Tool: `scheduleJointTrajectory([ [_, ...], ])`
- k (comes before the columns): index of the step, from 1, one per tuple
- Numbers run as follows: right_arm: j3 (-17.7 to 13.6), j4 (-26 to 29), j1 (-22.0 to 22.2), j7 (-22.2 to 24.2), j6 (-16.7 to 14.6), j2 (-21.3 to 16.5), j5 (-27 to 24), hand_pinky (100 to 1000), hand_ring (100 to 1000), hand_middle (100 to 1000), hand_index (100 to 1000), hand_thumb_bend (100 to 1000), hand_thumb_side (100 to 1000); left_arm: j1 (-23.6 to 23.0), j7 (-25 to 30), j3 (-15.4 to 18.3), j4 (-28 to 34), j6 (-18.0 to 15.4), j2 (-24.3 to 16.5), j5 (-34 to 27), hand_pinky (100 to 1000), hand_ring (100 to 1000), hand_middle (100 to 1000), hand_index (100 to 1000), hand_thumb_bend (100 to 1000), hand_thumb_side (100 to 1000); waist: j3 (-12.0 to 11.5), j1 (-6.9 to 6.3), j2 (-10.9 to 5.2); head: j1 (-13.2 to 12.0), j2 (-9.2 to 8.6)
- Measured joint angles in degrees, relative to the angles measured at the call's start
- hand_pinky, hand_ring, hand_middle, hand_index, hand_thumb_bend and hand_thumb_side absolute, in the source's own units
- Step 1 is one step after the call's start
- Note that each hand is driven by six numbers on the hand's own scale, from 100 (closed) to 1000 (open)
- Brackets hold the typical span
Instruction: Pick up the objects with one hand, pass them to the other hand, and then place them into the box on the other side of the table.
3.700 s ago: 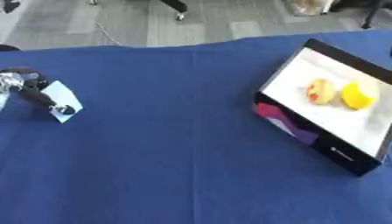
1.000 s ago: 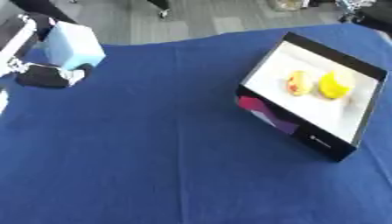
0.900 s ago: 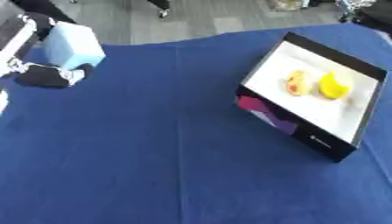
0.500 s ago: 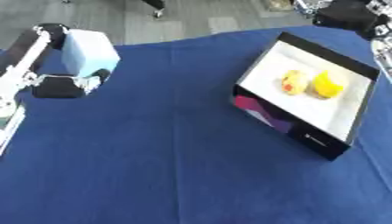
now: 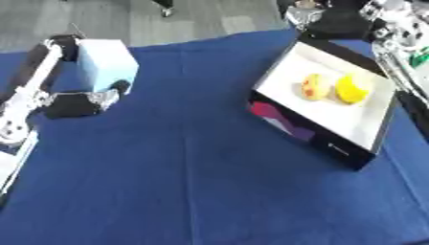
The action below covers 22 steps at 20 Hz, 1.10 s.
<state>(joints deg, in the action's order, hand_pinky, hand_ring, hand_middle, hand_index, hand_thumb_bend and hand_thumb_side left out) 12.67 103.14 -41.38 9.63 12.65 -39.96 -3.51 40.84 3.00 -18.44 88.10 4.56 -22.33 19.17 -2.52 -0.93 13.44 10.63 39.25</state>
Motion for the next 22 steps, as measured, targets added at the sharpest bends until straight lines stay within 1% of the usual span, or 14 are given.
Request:
scheduleJointTrajectory([
  [6, 2.0, 0.0, -1.0, 2.8, -0.1, 1.3, 2.2, 888, 840, 929, 907, 100, 261, 0.0, 0.0, -0.8, 0.0, -1.8, 1.7, 0.8, 781, 656, 624, 552, 100, 271, -0.1, 0.00, -0.02, 0.1, 0.25],
  [10, 3.0, 0.4, -1.4, 4.1, -0.2, 1.9, 2.8, 888, 841, 930, 908, 100, 254, 0.0, -0.5, -1.2, 0.0, -2.6, 2.8, 1.0, 779, 654, 623, 553, 100, 276, -0.2, 0.00, -0.02, 0.1, 0.41],
  [13, 3.8, 0.9, -1.7, 5.5, -0.2, 2.3, 3.2, 888, 841, 933, 911, 100, 259, -0.1, -0.9, -1.5, 0.0, -3.2, 3.5, 1.7, 778, 655, 623, 553, 100, 233, -0.3, 0.00, -0.02, 0.2, 0.42],
  [14, 4.0, 1.2, -1.8, 6.0, -0.1, 2.4, 3.2, 888, 842, 933, 912, 100, 250, -0.1, -0.9, -1.6, 0.0, -3.5, 3.8, 2.2, 778, 655, 623, 553, 100, 222, -0.3, 0.00, -0.02, 0.2, 0.42],
  [17, 4.6, 1.7, -2.0, 7.9, 0.1, 2.5, 3.4, 889, 843, 935, 914, 100, 181, -0.1, -1.0, -1.9, 0.0, -4.4, 4.1, 4.2, 777, 655, 622, 552, 100, 208, -0.4, 0.00, -0.02, 0.2, 0.43],
  [18, 4.8, 1.8, -2.0, 8.5, 0.1, 2.7, 3.5, 889, 843, 935, 914, 100, 181, -0.1, -1.0, -1.9, 0.0, -4.7, 4.3, 4.8, 777, 655, 622, 552, 100, 208, -0.5, 0.00, -0.02, 0.2, 0.43],
  [22, 5.4, 2.2, -2.2, 10.7, 0.1, 3.2, 4.1, 890, 846, 937, 918, 100, 127, 0.0, -0.9, -2.3, -0.4, -5.5, 5.1, 6.5, 776, 655, 621, 551, 100, 205, -0.6, 0.00, -0.02, 0.4, 0.43],
])
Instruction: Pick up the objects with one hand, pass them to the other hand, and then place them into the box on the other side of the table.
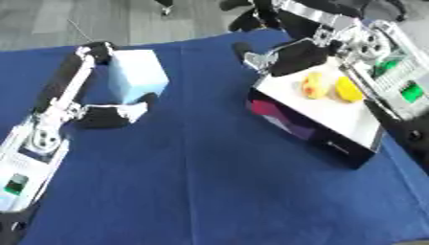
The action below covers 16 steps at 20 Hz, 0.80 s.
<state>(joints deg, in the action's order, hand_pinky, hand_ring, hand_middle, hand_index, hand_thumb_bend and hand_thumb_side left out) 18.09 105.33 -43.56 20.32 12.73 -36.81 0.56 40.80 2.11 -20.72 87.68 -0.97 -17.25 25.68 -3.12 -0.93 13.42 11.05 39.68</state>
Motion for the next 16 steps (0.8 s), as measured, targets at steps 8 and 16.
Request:
scheduleJointTrajectory([
  [8, 1.2, 0.6, -0.4, 3.0, -0.5, 1.3, 1.6, 890, 847, 937, 917, 100, 125, 0.1, 0.6, -0.7, -1.2, -1.2, 1.6, 1.8, 775, 655, 621, 550, 100, 193, -0.1, 0.14, 0.00, 0.3, 0.00],
  [16, 2.2, 0.6, -0.9, 4.8, -0.7, 2.5, 3.5, 890, 851, 937, 918, 100, 117, 0.8, 1.1, -1.4, -1.4, -2.3, 2.9, 3.4, 773, 656, 621, 550, 100, 161, -0.4, 0.20, 0.00, 0.5, 0.01],
])
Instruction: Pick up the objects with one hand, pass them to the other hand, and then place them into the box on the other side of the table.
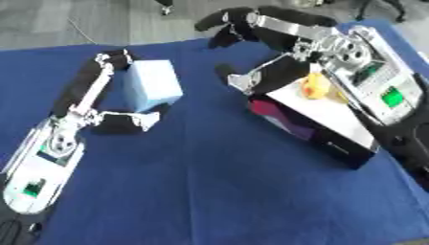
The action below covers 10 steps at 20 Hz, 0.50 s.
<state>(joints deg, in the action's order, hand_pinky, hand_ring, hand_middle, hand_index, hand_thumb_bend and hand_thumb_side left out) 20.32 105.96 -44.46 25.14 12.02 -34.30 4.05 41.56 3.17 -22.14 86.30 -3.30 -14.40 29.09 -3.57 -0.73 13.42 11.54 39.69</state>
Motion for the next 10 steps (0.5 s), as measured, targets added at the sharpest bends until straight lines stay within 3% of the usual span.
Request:
scheduleJointTrajectory([
  [7, 1.0, 0.0, -0.7, 0.9, -0.2, 1.2, 2.7, 892, 856, 938, 920, 101, 100, 0.4, 0.3, -0.5, 0.5, -0.5, 0.9, 1.5, 770, 654, 619, 548, 100, 150, -0.3, 0.06, 0.00, 0.5, 0.01],
  [10, 1.2, 0.0, -0.9, 1.3, -0.7, 1.3, 4.4, 895, 860, 939, 923, 148, 100, 0.8, 0.4, -0.7, 1.0, -0.5, 1.0, 1.7, 769, 654, 617, 540, 100, 151, -0.3, 0.06, 0.00, 0.8, 0.02],
])
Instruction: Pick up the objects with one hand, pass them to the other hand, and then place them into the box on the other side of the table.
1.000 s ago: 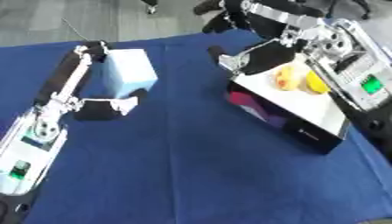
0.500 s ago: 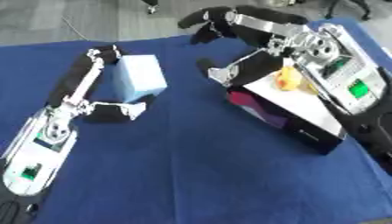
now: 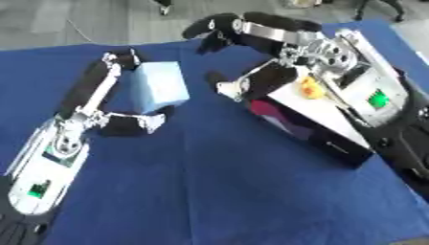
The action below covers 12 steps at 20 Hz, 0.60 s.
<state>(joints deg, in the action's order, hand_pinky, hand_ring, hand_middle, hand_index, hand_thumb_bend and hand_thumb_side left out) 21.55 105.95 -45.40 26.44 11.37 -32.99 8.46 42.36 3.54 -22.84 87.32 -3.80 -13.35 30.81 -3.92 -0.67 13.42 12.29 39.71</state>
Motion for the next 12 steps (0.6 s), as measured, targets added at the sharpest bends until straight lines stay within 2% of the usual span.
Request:
scheduleJointTrajectory([
  [5, 0.5, -0.2, 0.0, 0.9, -1.3, 0.5, 3.5, 897, 861, 936, 927, 218, 100, 0.1, 0.4, -0.4, 0.9, 0.2, 0.4, 0.1, 766, 652, 615, 540, 100, 148, 0.0, 0.00, 0.00, 0.3, 0.00],
  [12, 0.9, -0.7, 0.0, 1.3, -2.9, 0.6, 6.7, 899, 865, 936, 931, 264, 100, 0.4, 0.8, -0.6, 2.4, 2.1, 0.9, 0.2, 761, 647, 610, 540, 100, 165, -0.1, 0.00, 0.00, 0.6, 0.05],
])
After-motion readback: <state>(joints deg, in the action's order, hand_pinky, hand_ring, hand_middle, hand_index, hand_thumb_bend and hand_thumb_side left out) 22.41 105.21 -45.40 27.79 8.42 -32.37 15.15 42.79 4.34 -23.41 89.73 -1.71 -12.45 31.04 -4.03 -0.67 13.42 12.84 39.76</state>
